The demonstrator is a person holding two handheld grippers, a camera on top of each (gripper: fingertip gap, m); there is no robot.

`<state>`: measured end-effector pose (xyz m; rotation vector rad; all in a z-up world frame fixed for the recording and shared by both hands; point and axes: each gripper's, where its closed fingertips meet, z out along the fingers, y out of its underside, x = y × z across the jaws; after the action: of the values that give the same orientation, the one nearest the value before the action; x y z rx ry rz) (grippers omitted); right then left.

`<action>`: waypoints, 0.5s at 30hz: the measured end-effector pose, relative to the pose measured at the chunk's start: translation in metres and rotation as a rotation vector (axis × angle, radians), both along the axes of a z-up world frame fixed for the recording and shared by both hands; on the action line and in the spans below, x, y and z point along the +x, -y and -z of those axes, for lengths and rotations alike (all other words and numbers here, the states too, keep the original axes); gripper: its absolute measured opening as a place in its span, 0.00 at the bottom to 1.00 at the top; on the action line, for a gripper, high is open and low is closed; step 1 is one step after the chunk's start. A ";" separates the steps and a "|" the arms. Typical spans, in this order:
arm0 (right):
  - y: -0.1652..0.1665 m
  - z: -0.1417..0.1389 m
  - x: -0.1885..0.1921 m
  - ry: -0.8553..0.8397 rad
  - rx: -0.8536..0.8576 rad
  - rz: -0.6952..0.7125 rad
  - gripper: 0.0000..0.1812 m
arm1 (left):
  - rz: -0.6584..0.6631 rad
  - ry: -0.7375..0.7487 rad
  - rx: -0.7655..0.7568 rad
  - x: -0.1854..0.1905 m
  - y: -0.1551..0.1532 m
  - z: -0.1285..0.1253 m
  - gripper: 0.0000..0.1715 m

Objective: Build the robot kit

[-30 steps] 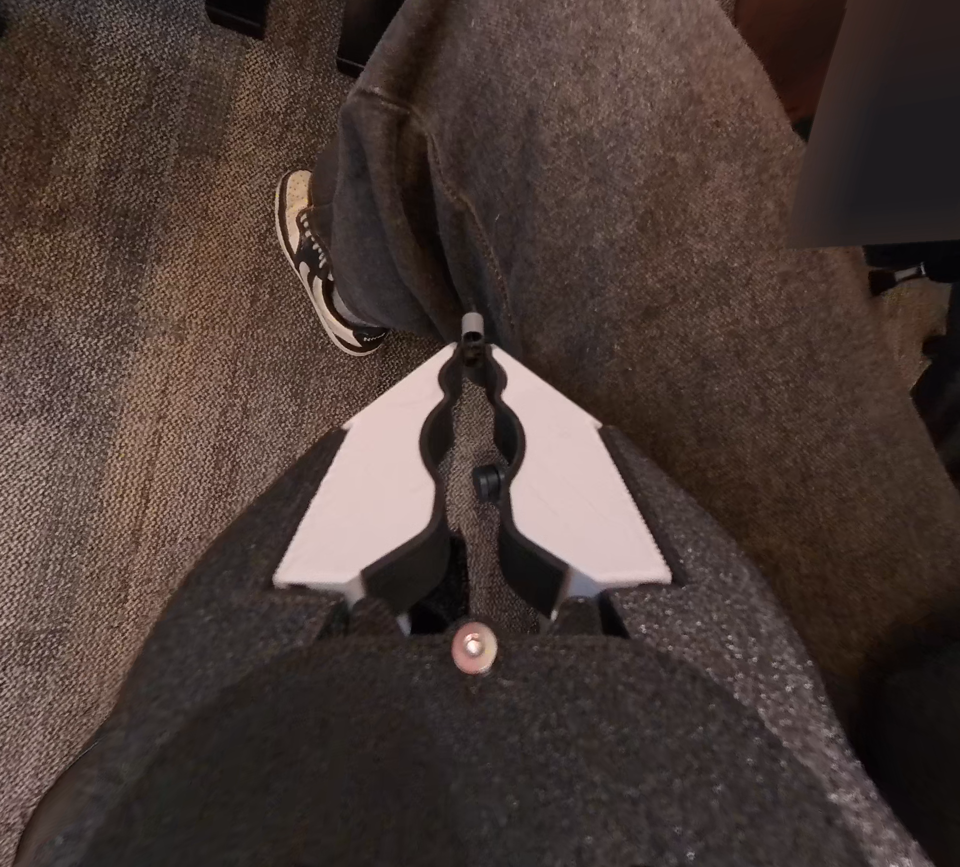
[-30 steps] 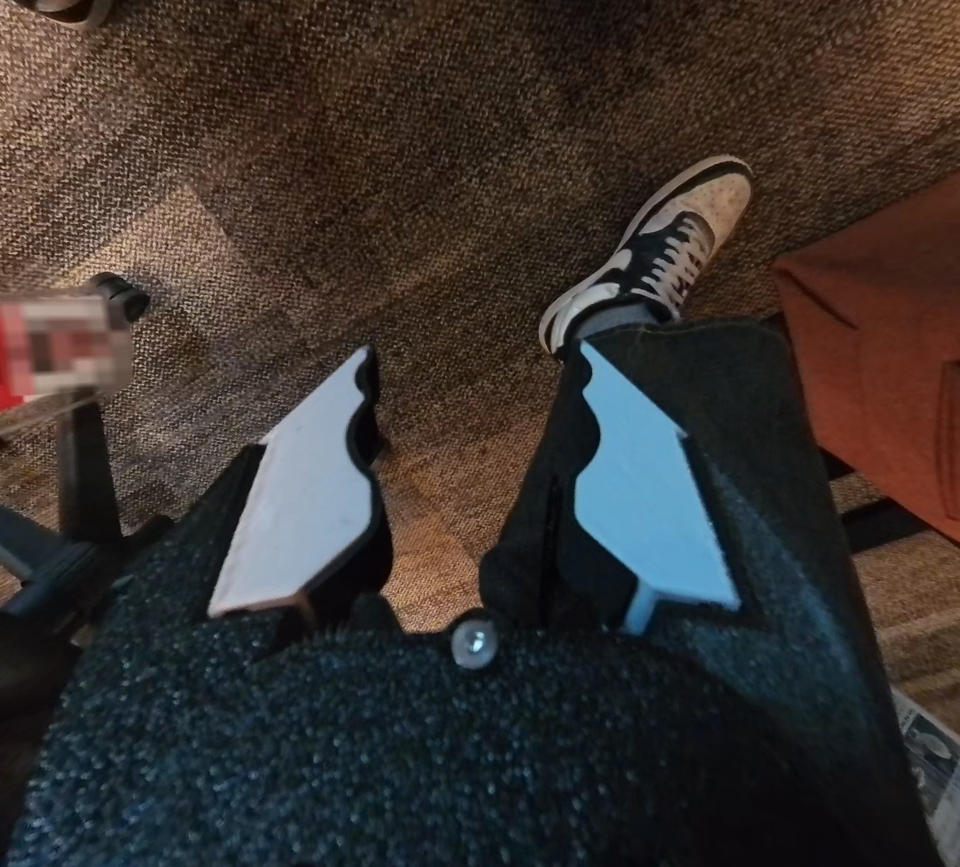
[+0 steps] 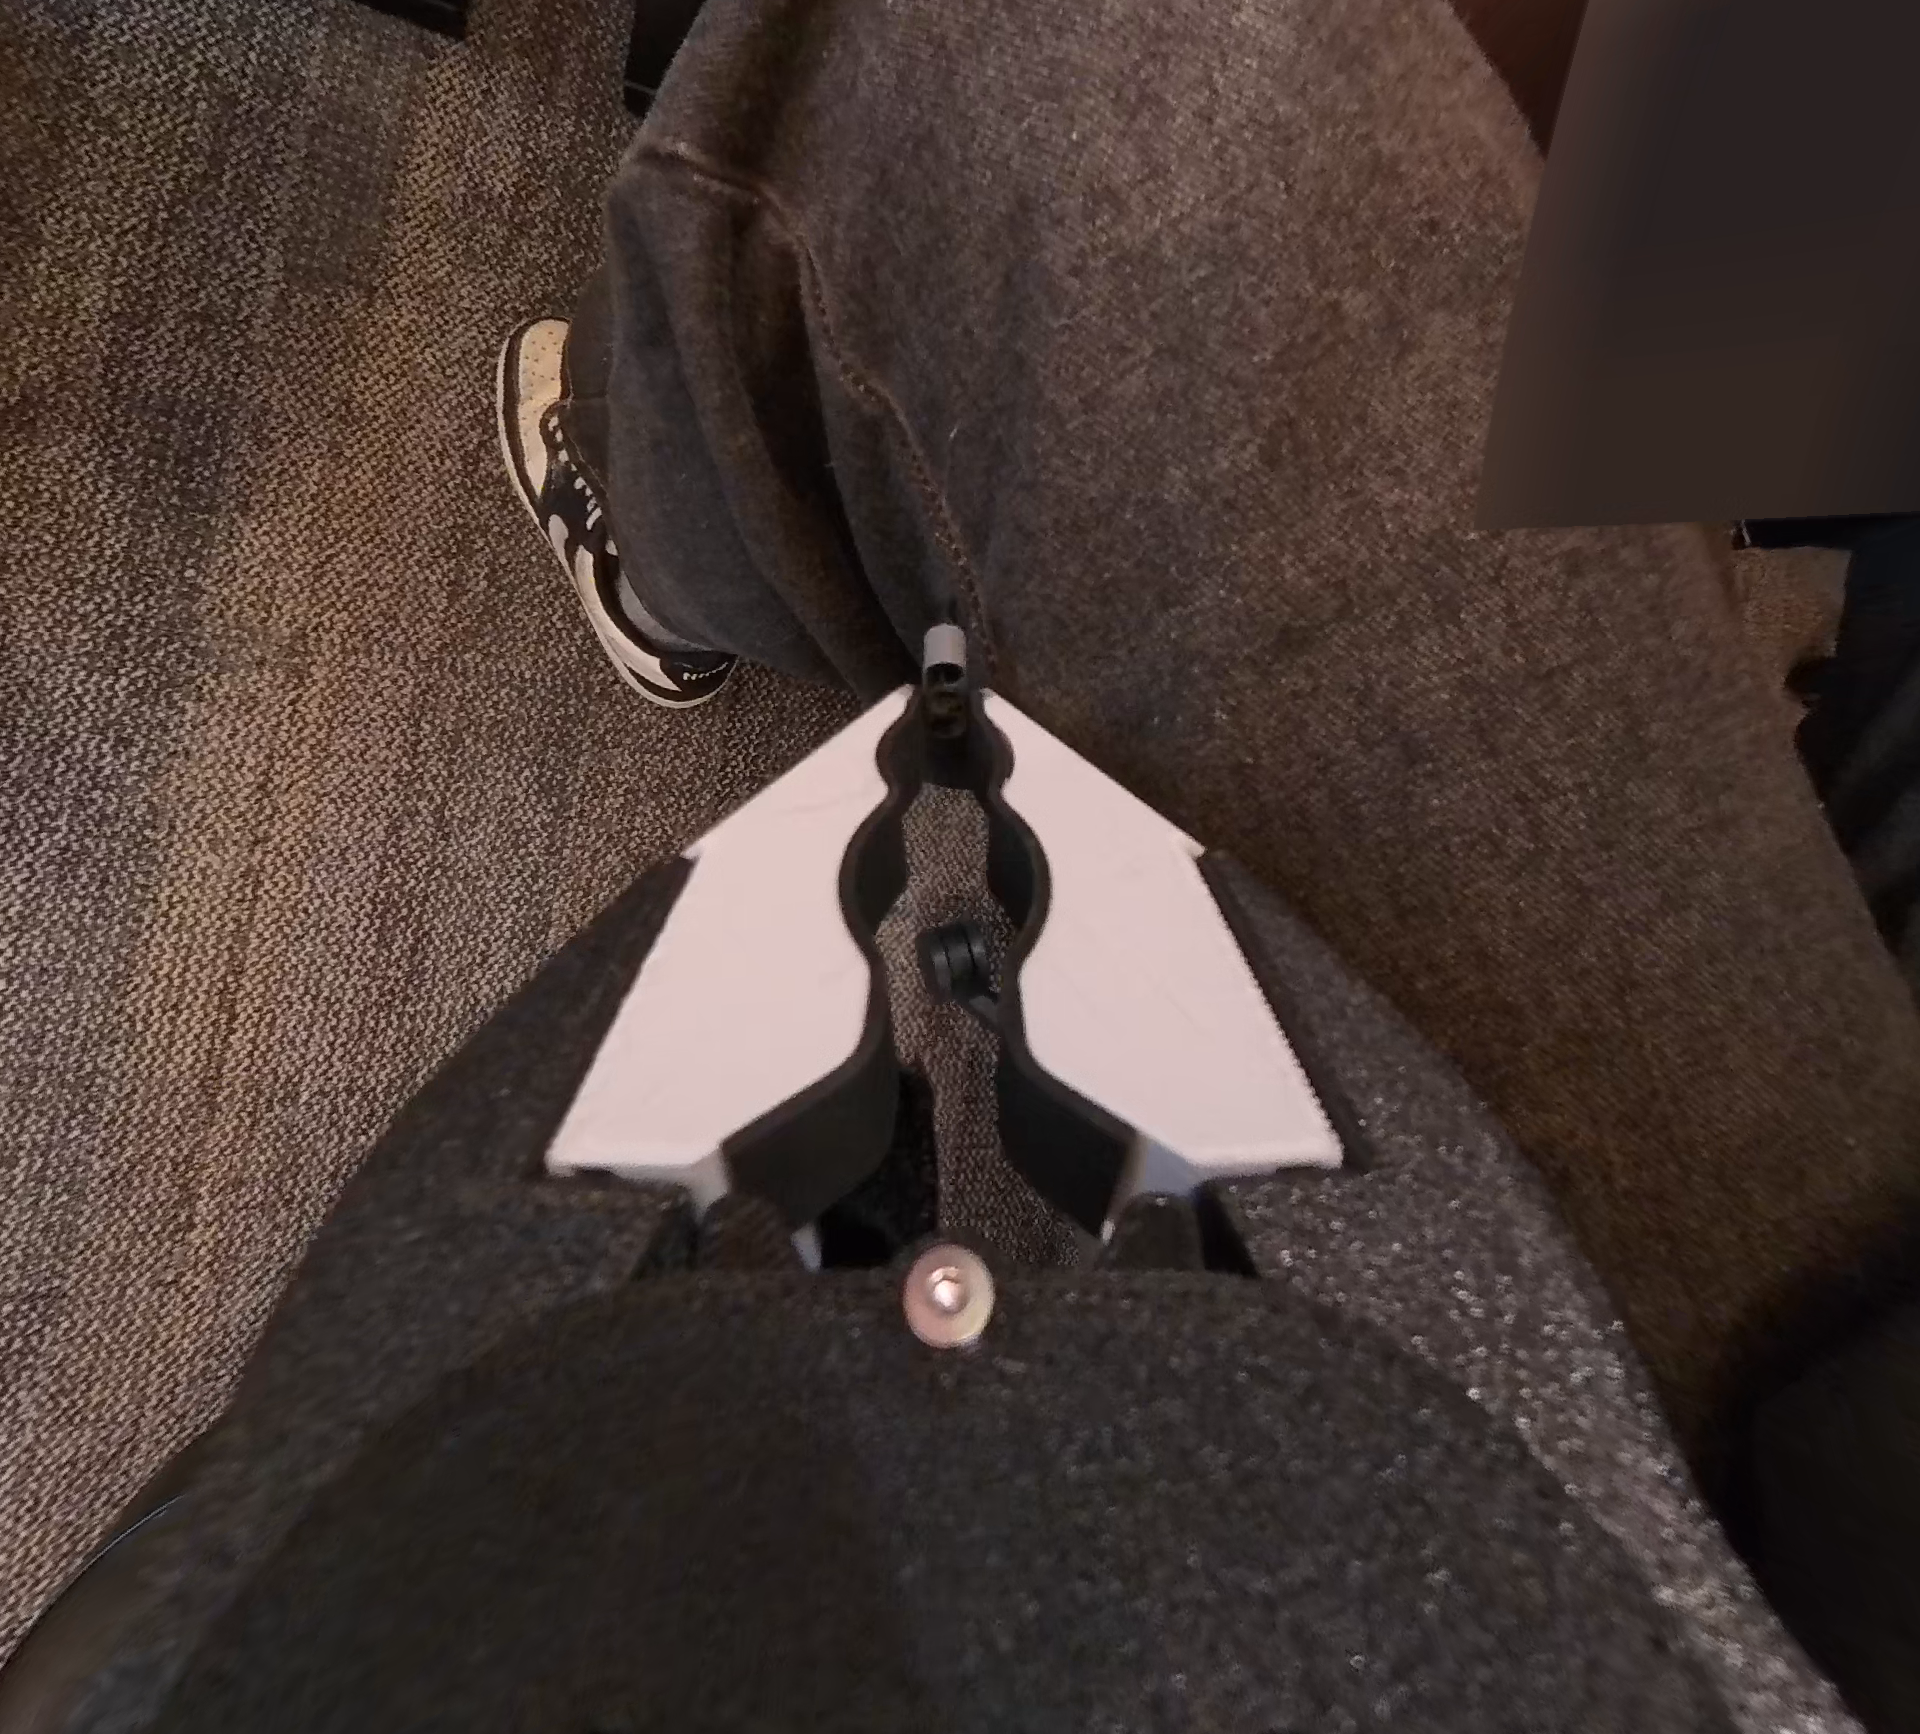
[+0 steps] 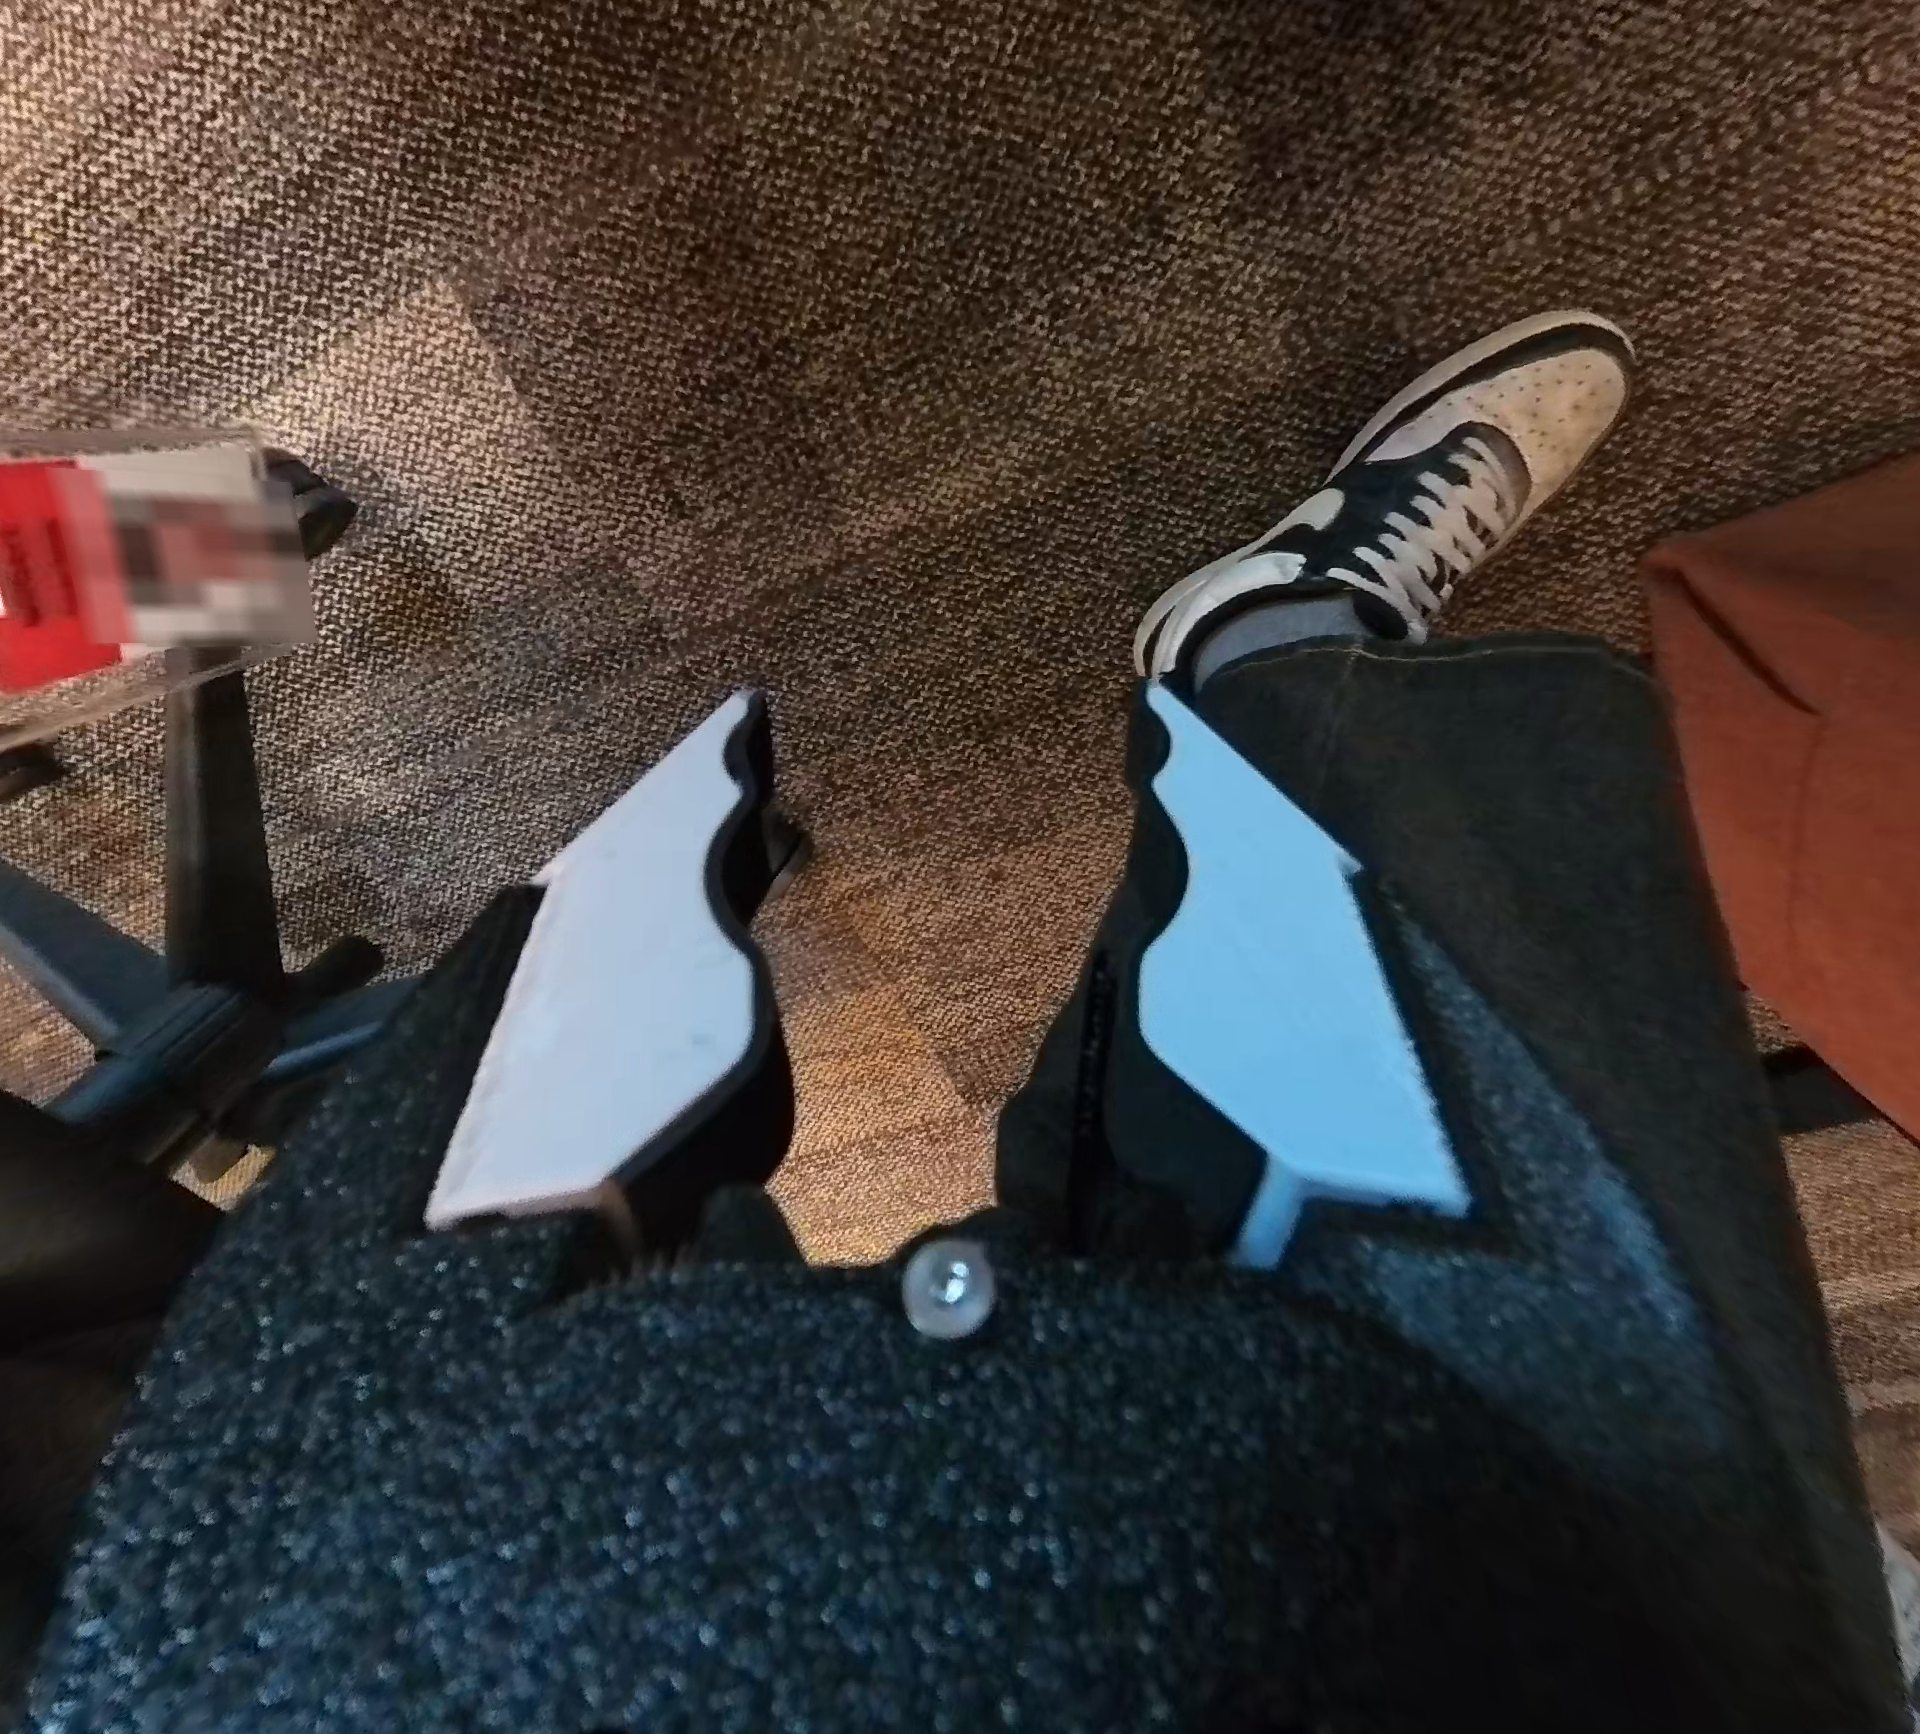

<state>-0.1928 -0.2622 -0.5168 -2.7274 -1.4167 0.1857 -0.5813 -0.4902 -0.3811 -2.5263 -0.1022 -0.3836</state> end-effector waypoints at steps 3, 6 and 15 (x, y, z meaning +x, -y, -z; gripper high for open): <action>0.002 0.001 0.000 0.003 -0.005 -0.007 0.38 | 0.001 0.001 -0.002 0.001 0.000 0.000 0.04; 0.002 0.001 0.001 0.003 -0.007 -0.009 0.38 | 0.003 -0.001 -0.002 0.001 0.000 0.000 0.04; 0.009 0.002 0.000 -0.002 -0.018 -0.021 0.37 | 0.010 -0.004 -0.004 0.003 0.000 0.000 0.04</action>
<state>-0.1928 -0.2713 -0.5188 -2.7274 -1.4503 0.2027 -0.5780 -0.4906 -0.3814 -2.5327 -0.0886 -0.3823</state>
